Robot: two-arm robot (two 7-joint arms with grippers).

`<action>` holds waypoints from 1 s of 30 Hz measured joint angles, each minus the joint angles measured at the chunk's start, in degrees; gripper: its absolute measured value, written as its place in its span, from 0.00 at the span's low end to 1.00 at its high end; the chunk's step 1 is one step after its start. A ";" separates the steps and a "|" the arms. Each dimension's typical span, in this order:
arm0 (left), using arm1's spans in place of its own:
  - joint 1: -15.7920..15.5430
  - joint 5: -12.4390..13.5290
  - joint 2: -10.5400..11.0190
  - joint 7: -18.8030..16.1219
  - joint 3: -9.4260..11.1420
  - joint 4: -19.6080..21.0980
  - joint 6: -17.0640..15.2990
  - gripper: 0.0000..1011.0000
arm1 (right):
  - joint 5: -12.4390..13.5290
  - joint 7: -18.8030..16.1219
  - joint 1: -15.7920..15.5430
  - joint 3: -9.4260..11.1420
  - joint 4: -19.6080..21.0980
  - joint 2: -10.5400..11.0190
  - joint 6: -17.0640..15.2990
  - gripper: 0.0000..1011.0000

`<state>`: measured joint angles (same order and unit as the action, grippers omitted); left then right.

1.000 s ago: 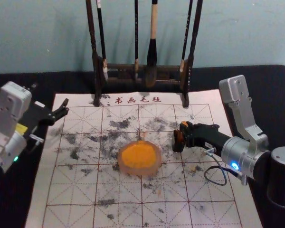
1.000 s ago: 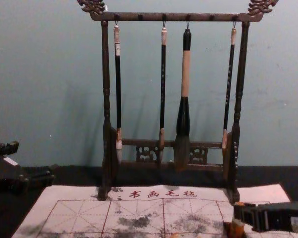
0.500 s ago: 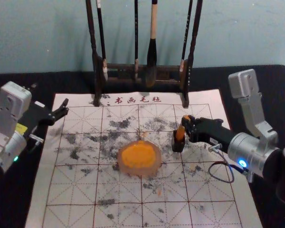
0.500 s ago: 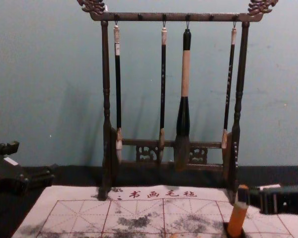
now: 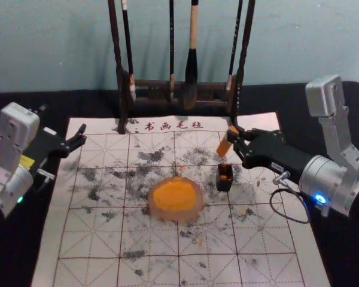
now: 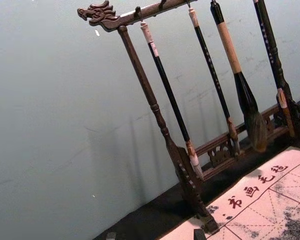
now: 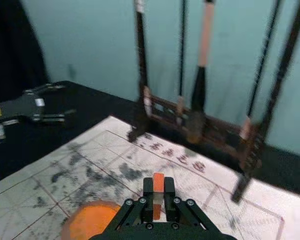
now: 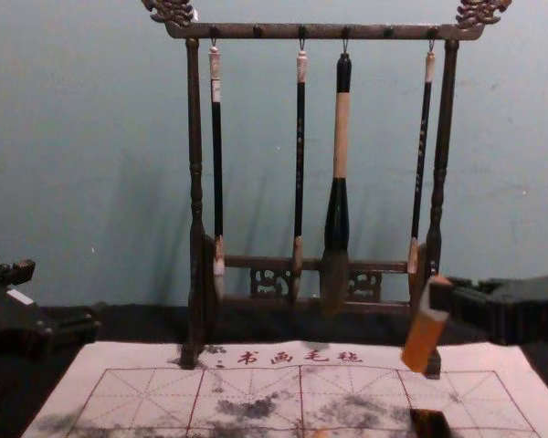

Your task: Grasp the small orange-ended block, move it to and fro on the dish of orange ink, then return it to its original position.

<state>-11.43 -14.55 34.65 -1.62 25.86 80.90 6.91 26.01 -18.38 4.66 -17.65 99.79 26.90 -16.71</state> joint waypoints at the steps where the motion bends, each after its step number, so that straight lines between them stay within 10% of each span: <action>1: 0.00 0.00 0.00 0.00 0.00 0.00 0.00 0.99 | -0.03 -1.92 0.67 -0.57 -0.70 0.67 1.48 0.12; 10: 0.00 0.00 0.00 0.00 0.00 0.00 0.00 0.99 | -0.86 -11.93 6.00 -5.69 -6.18 3.22 9.02 0.12; 30: 0.00 0.00 0.00 0.00 0.00 0.00 0.00 0.99 | -5.81 -18.09 15.65 -16.44 -13.85 3.45 7.43 0.12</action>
<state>-11.43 -14.55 34.65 -1.62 25.87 80.90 6.91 20.20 -36.47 20.32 -34.10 85.93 30.35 -9.28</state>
